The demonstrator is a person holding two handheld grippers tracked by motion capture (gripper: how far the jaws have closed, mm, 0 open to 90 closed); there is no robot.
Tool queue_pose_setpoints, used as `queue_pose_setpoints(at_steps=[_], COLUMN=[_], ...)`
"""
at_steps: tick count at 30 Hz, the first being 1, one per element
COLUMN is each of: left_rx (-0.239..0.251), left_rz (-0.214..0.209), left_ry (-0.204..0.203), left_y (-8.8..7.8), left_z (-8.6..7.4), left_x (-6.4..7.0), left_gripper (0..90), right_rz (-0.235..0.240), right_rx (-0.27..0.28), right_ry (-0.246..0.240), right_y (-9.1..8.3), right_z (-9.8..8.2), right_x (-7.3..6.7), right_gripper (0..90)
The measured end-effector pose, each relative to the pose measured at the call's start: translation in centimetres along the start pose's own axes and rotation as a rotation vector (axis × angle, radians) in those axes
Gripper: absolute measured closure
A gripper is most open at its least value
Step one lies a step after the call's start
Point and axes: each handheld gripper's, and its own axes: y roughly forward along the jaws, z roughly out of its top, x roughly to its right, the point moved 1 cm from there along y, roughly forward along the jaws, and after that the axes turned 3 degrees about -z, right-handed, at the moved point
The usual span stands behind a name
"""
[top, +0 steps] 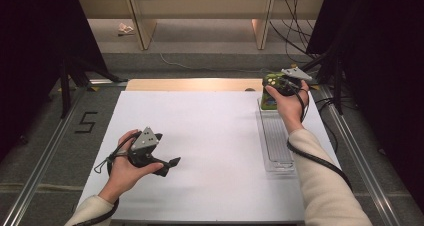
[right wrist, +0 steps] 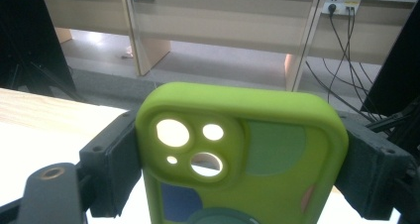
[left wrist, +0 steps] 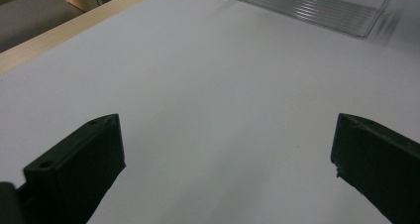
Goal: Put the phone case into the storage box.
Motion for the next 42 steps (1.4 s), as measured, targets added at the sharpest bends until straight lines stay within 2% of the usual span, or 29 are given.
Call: queue_pose_setpoints(at_steps=[42], left_rx=[-0.001], left_rz=[-0.003], left_ry=[-0.001], left_y=[0.1], left_z=[0.0], left_x=[0.0], left_gripper=[0.0], right_rz=[-0.001], right_rx=[-0.047], right_ry=[-0.011], right_y=[0.8], right_z=[-1.1], right_x=[-0.1], right_gripper=[17.0])
